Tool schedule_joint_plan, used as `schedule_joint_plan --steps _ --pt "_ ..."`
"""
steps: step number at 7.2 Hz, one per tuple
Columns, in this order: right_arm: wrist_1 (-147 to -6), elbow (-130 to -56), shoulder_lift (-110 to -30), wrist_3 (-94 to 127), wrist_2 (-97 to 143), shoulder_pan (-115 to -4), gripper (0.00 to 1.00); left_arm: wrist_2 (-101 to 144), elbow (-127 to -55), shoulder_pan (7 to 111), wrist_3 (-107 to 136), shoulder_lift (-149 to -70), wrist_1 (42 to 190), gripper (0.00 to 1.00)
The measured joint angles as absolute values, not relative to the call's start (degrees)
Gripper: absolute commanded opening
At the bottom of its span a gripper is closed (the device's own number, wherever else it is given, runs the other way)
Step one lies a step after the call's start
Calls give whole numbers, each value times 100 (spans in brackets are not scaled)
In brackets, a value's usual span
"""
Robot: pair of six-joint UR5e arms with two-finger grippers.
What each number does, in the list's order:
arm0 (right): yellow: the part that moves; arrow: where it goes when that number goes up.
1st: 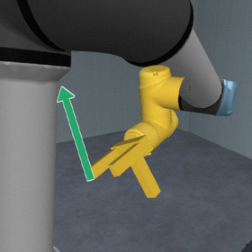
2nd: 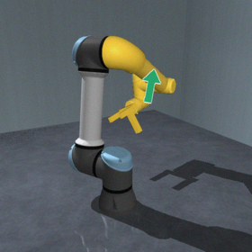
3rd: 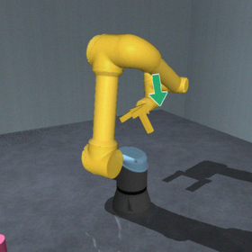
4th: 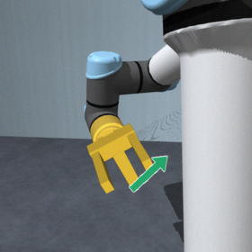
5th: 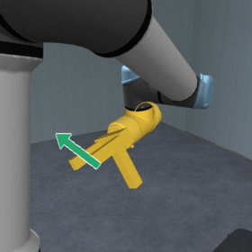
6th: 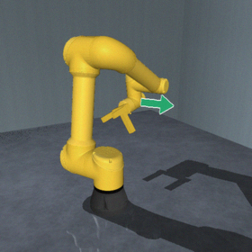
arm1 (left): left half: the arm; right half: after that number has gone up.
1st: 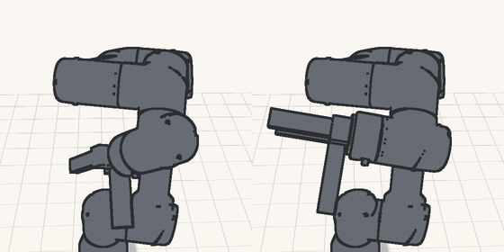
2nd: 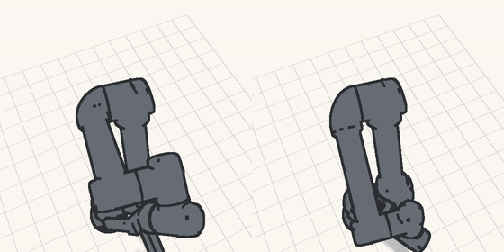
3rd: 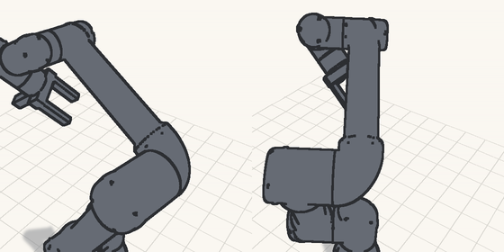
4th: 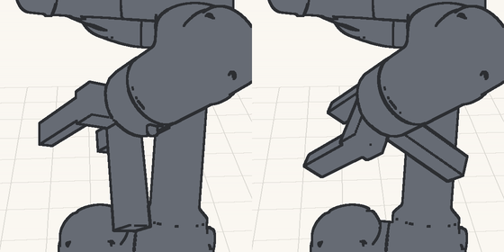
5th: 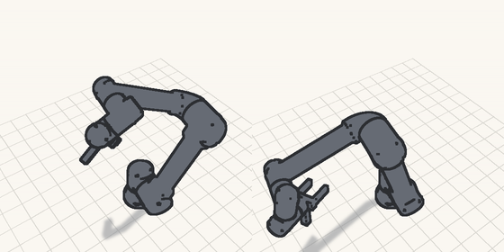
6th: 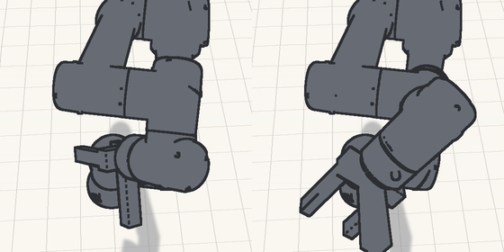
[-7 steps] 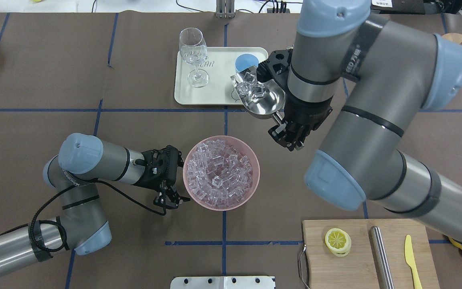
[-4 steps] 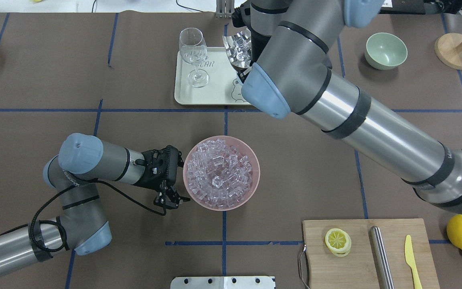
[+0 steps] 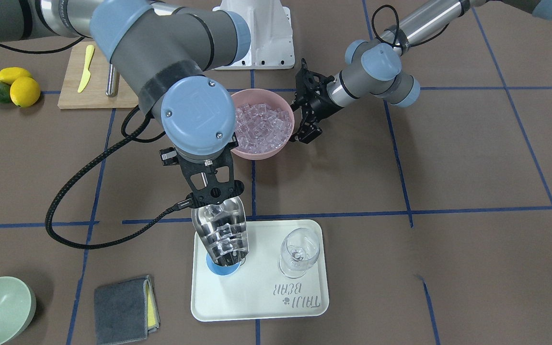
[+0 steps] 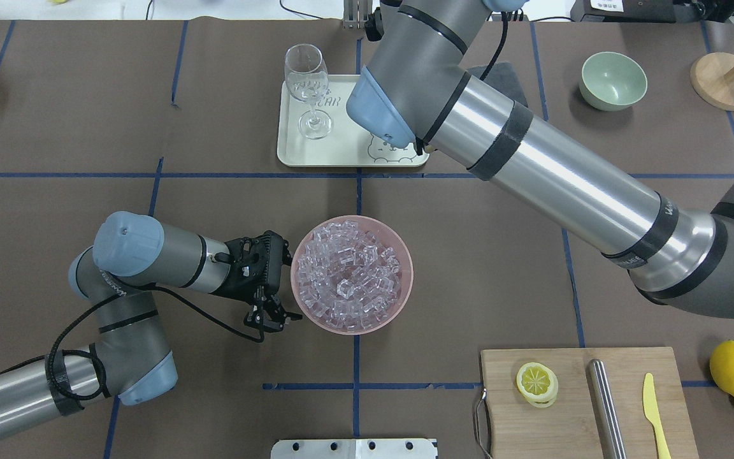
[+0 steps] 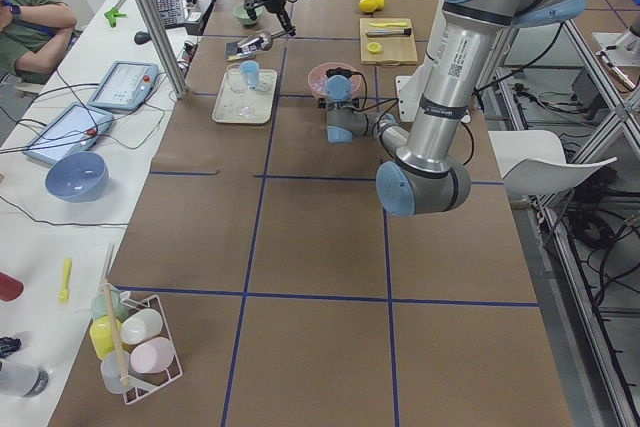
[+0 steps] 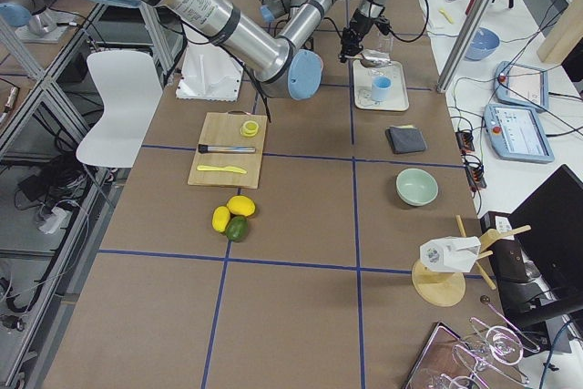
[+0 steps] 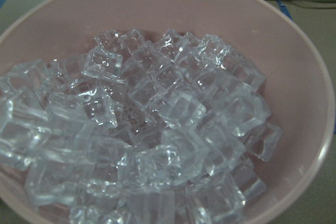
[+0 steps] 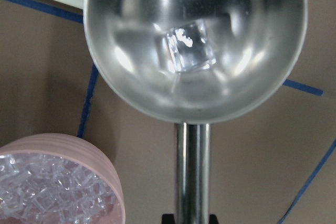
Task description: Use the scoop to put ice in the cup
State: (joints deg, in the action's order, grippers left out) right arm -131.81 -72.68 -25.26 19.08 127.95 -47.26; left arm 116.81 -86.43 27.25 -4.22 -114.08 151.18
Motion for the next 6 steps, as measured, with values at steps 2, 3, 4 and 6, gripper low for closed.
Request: schedule_joint_plan --steps 2,3,4,6 --pt "-13455 -6961 -2376 1555 12684 -4721 0 11681 -8631 2721 -422 -11408 15121 100" --pt "-13640 -6840 -2263 1395 12573 -4722 0 11681 -8623 2721 -424 -11408 15119 100" --pt "-13872 -6742 -2147 1227 12479 -4725 0 11681 -8618 2719 -426 -11408 15118 100" --pt "-14354 -6635 -1930 1022 12310 -4731 0 11681 -8601 2716 -428 -11408 15117 100"
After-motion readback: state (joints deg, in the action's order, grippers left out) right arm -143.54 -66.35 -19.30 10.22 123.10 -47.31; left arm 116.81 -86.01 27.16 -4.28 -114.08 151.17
